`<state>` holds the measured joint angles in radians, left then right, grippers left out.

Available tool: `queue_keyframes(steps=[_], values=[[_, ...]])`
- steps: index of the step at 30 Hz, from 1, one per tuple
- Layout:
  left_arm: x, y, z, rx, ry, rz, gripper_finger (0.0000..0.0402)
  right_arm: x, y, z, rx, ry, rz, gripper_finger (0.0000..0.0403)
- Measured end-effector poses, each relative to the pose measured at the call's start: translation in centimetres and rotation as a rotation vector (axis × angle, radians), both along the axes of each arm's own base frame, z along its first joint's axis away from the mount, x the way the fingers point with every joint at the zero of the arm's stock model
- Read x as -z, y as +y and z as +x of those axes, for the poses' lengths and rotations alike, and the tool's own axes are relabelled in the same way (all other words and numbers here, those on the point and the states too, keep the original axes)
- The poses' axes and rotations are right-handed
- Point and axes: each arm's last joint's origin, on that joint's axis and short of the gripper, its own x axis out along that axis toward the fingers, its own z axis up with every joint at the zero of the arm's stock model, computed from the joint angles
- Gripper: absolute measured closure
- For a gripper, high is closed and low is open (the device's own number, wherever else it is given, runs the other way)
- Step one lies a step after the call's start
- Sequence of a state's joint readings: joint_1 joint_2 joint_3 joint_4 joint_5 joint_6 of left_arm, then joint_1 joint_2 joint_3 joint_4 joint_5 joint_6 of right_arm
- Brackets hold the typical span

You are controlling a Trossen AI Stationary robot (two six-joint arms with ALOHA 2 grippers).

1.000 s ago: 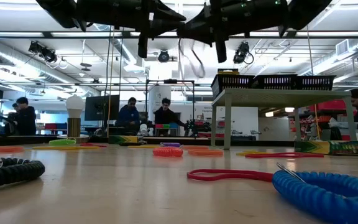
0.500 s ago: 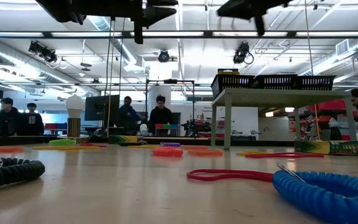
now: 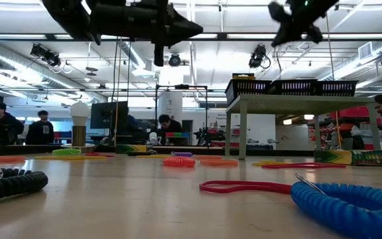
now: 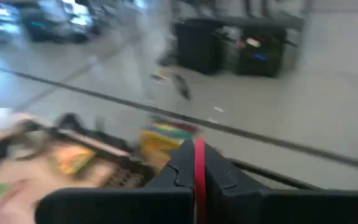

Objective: Pick & Place Office Desk Supplies
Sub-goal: Put the red rubber band into the middle black basket on the shelf

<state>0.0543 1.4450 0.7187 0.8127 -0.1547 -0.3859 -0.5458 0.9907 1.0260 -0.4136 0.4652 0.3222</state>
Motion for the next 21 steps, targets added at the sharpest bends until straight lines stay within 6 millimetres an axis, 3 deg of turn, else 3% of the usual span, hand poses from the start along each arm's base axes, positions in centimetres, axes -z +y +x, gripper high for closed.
queue_keyframes(steps=[5,9,17,21], values=[[0.1,-0.3,0.0,0.004,0.012,0.006,0.0395,1.9,-3.9,0.1,0.039,0.067,0.078,0.0401],[0.5,-0.2,0.1,-0.008,0.049,0.004,0.0395,3.8,-5.8,0.5,0.062,0.116,0.162,0.0399],[0.7,-0.7,0.0,-0.021,0.059,0.026,0.0396,5.0,-6.4,1.1,0.078,0.138,0.224,0.0386],[2.8,-0.8,-1.5,-0.026,0.009,-0.028,0.0396,5.0,-6.3,1.0,0.084,0.131,0.231,0.0349]])
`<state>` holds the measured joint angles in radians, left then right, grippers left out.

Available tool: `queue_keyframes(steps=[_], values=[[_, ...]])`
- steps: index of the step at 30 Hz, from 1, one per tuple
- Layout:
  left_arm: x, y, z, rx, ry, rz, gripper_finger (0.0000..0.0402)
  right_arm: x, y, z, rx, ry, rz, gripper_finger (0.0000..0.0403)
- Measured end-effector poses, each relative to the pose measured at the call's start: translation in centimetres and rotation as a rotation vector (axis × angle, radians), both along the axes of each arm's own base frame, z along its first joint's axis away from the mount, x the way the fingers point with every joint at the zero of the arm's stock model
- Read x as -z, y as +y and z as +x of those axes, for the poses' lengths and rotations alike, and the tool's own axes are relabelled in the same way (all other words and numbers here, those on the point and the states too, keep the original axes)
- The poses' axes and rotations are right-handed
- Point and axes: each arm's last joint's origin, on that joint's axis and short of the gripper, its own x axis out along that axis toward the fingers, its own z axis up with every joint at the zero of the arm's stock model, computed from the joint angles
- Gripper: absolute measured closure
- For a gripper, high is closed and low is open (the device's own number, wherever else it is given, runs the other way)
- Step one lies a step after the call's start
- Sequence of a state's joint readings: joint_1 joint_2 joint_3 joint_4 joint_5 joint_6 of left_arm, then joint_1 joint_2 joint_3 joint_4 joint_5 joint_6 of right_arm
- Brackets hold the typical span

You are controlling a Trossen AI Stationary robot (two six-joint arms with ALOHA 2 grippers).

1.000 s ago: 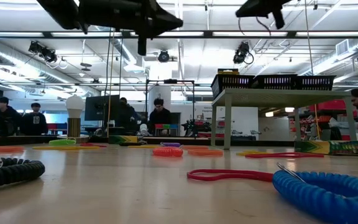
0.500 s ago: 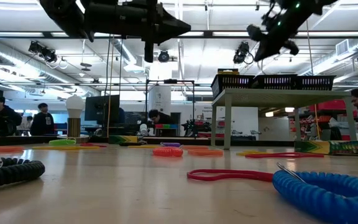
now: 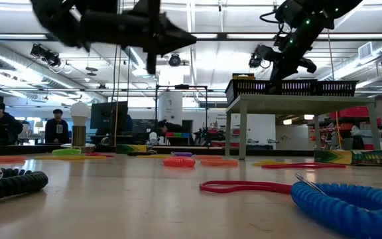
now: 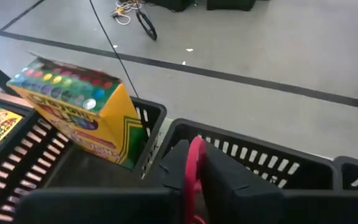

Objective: Pick & Place Office Desk Supplies
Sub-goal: Put the red rubber band into the middle black basket on the shelf, then put the bottom yellow crayon box into the left black basket on the shelf

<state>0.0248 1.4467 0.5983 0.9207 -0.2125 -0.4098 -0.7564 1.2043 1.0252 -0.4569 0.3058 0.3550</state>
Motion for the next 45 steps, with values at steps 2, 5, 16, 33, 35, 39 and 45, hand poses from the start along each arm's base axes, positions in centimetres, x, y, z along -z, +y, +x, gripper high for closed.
queue_keyframes(steps=[2,5,16,33,35,39,45], values=[[1.0,0.0,-1.1,0.001,-0.058,-0.034,0.0396,0.0,0.0,0.0,0.0,0.004,0.003,0.0325],[2.2,0.0,-2.7,0.003,-0.111,-0.059,0.0396,0.0,0.2,-0.2,0.002,0.015,0.011,0.0288],[3.2,0.1,-4.1,-0.032,-0.144,-0.065,0.0383,-4.7,0.8,-0.2,-0.117,-0.005,-0.021,0.0215],[3.4,0.1,-4.1,-0.044,-0.132,-0.114,0.0382,-8.0,9.5,-0.8,-0.489,0.097,0.118,0.0387],[3.6,0.2,-4.0,-0.063,-0.108,-0.106,0.0382,-8.5,10.9,-1.1,-0.501,0.067,0.097,0.039],[3.8,0.2,-4.0,-0.075,-0.084,-0.068,0.0381,-9.0,13.6,-1.3,-0.536,0.025,0.074,0.0398],[3.9,0.2,-4.0,-0.077,-0.073,-0.066,0.0381,-8.1,17.7,-0.3,-0.673,0.008,0.056,0.0396]])
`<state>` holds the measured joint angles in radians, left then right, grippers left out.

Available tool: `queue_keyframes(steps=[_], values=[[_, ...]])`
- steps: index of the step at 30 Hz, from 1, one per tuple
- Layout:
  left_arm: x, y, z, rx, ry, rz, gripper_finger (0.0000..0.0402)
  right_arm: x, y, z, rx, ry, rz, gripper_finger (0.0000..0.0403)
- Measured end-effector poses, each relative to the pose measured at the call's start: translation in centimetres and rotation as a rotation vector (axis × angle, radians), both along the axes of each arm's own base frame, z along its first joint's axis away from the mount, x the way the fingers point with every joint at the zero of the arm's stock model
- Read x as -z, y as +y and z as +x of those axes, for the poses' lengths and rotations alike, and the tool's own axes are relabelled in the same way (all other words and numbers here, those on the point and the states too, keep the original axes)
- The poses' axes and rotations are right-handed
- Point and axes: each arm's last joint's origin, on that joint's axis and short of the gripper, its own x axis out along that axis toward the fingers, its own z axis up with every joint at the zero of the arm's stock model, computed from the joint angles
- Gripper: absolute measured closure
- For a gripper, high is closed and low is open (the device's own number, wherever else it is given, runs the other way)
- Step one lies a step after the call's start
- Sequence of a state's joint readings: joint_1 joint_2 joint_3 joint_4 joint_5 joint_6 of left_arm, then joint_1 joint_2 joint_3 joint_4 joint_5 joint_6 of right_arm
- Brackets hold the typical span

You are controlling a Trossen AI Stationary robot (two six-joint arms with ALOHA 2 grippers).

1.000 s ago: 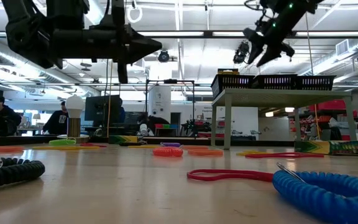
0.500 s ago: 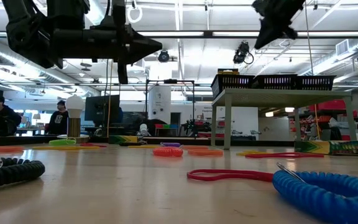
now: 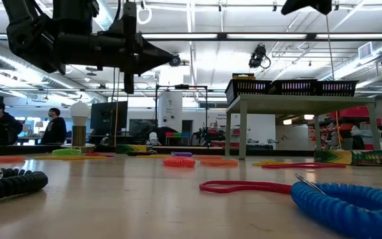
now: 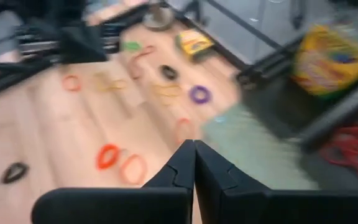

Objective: Pick & Place Office Desk Supplies
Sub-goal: Put the bottom yellow crayon box into the left black basket on the shelf

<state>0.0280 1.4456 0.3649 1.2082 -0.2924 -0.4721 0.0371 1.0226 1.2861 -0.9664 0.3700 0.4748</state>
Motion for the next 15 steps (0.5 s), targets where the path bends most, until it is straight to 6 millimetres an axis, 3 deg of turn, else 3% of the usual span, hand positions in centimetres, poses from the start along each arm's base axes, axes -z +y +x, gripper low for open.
queue_keyframes(steps=[8,15], values=[[0.3,0.0,0.0,-0.004,0.031,-0.011,0.0381,6.9,5.2,1.3,-0.197,-0.009,0.234,0.0398],[0.5,0.0,0.1,-0.001,0.051,-0.013,0.0381,10.8,10.5,-0.8,-0.24,0.153,0.489,0.0401]])
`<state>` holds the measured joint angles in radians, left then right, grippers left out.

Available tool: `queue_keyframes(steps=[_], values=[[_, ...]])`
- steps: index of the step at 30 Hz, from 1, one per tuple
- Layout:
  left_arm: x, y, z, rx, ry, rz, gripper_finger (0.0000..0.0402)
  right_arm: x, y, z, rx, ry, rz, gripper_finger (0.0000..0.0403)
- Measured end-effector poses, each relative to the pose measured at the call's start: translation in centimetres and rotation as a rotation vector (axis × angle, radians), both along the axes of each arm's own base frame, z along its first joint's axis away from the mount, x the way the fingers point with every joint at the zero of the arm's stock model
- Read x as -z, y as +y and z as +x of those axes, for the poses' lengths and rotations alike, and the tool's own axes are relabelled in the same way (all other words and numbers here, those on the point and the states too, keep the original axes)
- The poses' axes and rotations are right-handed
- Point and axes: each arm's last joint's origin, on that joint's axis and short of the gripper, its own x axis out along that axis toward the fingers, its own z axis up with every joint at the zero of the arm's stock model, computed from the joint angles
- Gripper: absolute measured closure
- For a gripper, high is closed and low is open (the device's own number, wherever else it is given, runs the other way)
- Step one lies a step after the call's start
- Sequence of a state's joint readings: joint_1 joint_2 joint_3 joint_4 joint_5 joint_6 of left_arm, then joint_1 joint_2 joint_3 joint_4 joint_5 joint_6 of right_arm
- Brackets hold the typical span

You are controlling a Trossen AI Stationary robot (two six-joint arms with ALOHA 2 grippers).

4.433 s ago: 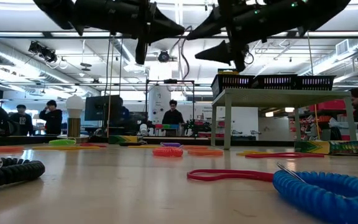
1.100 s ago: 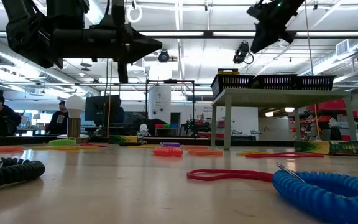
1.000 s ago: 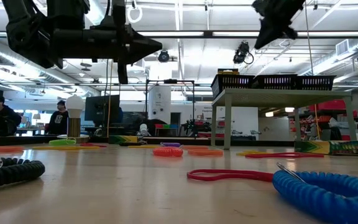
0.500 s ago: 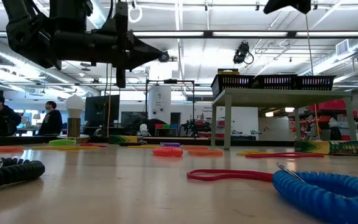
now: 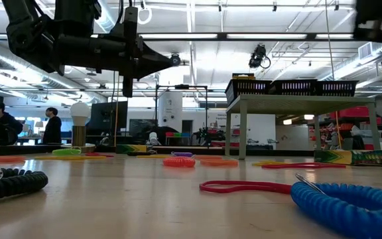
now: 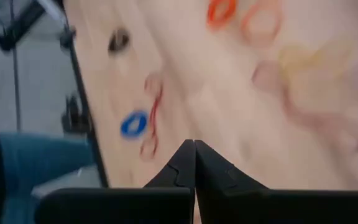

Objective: Pick & Place Office Desk Supplies
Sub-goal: Put the bottom yellow crayon box into the left black basket on the shelf

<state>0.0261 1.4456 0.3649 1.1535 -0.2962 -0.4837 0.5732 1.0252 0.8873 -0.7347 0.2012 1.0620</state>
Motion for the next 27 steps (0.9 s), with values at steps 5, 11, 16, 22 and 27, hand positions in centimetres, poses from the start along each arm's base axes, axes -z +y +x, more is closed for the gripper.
queue_keyframes(steps=[5,11,16,22,27], values=[[0.2,0.0,0.0,0.0,0.017,0.003,0.0381,2.0,3.8,-1.0,-0.16,0.134,0.049,0.0401],[0.4,0.0,0.0,0.0,0.04,0.004,0.0381,4.6,7.1,-1.0,-0.413,0.323,0.081,0.0401],[0.4,0.0,0.0,0.0,0.046,0.003,0.0381,7.0,9.0,-0.7,-0.575,0.424,0.064,0.0373],[0.5,0.0,0.0,0.001,0.051,0.003,0.0381,9.7,10.4,0.2,-0.739,0.486,0.052,0.0296],[0.5,0.0,0.0,0.001,0.052,0.0,0.0381,11.4,10.6,0.6,-0.796,0.516,-0.006,0.0264]])
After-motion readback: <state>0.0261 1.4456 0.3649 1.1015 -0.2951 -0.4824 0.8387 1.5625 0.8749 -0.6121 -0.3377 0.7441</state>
